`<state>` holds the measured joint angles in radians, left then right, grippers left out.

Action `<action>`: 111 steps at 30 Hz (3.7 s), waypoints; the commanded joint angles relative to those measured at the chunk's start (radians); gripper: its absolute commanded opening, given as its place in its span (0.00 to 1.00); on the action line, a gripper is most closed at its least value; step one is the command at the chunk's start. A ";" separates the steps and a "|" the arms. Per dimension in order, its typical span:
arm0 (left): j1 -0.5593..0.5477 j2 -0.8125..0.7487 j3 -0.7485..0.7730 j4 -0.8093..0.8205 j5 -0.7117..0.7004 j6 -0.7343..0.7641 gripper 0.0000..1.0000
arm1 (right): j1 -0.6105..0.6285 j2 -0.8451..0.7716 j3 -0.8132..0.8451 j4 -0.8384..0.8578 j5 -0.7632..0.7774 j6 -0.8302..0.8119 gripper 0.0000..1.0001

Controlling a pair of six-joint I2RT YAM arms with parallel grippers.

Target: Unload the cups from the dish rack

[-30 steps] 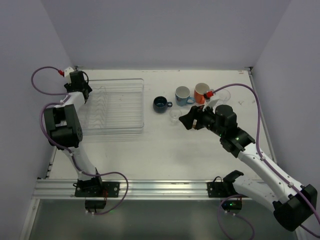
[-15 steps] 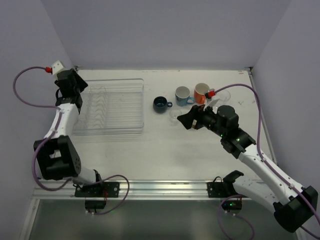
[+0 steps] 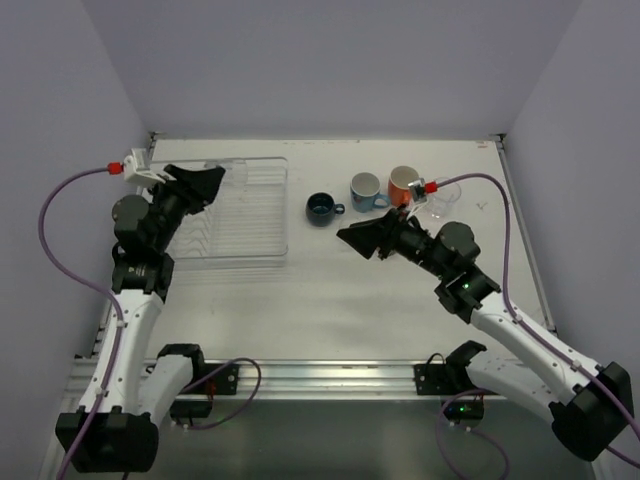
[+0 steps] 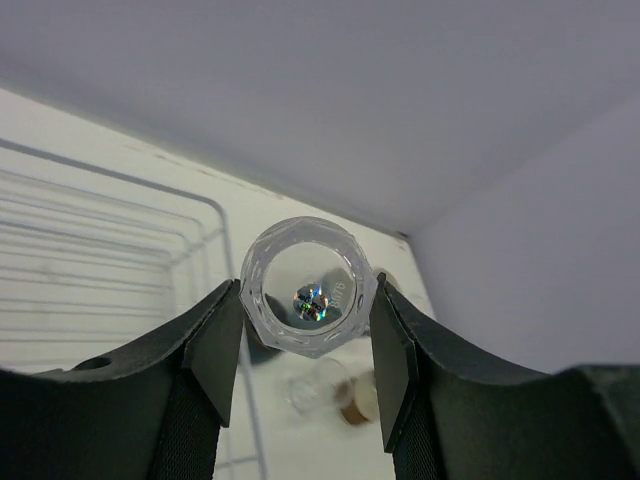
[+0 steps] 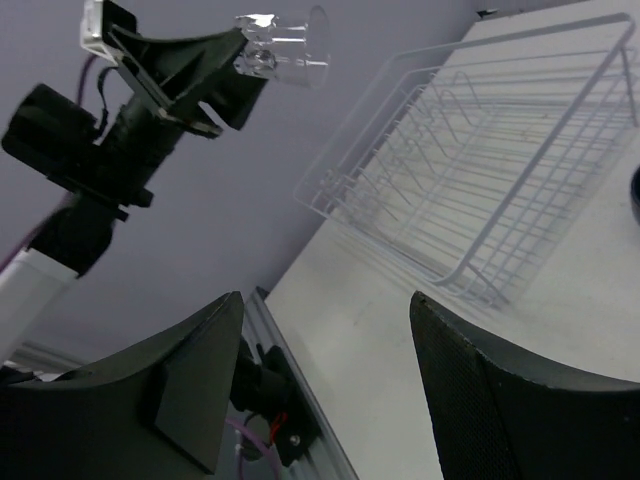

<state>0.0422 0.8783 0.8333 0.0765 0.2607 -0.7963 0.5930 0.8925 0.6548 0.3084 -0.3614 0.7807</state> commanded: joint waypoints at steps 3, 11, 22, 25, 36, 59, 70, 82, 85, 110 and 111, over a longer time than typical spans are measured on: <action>-0.114 -0.076 -0.146 0.258 0.288 -0.248 0.30 | 0.056 0.075 0.002 0.312 -0.010 0.103 0.70; -0.269 -0.105 -0.249 0.470 0.348 -0.405 0.29 | 0.079 0.210 0.077 0.442 -0.080 0.140 0.71; -0.367 -0.113 -0.269 0.490 0.301 -0.400 0.29 | 0.133 0.327 0.146 0.526 -0.182 0.175 0.63; -0.399 -0.096 -0.275 0.499 0.287 -0.396 0.29 | 0.137 0.344 0.169 0.528 -0.200 0.175 0.59; -0.459 -0.068 -0.255 0.479 0.244 -0.342 0.66 | 0.142 0.327 0.137 0.537 -0.131 0.160 0.00; -0.459 -0.275 -0.076 -0.369 -0.163 0.476 1.00 | -0.341 0.339 0.431 -0.920 0.552 -0.482 0.00; -0.459 -0.329 -0.109 -0.391 -0.166 0.532 1.00 | -0.404 0.694 0.552 -0.982 0.503 -0.531 0.00; -0.461 -0.325 -0.114 -0.391 -0.170 0.533 1.00 | -0.401 0.812 0.560 -0.928 0.464 -0.534 0.04; -0.459 -0.318 -0.114 -0.392 -0.179 0.534 1.00 | -0.403 0.835 0.580 -0.924 0.450 -0.534 0.07; -0.415 -0.214 -0.099 -0.513 -0.788 0.281 1.00 | -0.372 0.248 0.280 -0.591 0.366 -0.382 0.64; -0.415 -0.196 -0.086 -0.556 -0.820 0.238 1.00 | -0.371 0.209 0.219 -0.563 0.336 -0.373 0.64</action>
<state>-0.3798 0.6479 0.7219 -0.4053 -0.3504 -0.4274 0.2150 1.1698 0.9703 -0.3882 0.0452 0.3492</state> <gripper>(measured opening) 0.997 0.634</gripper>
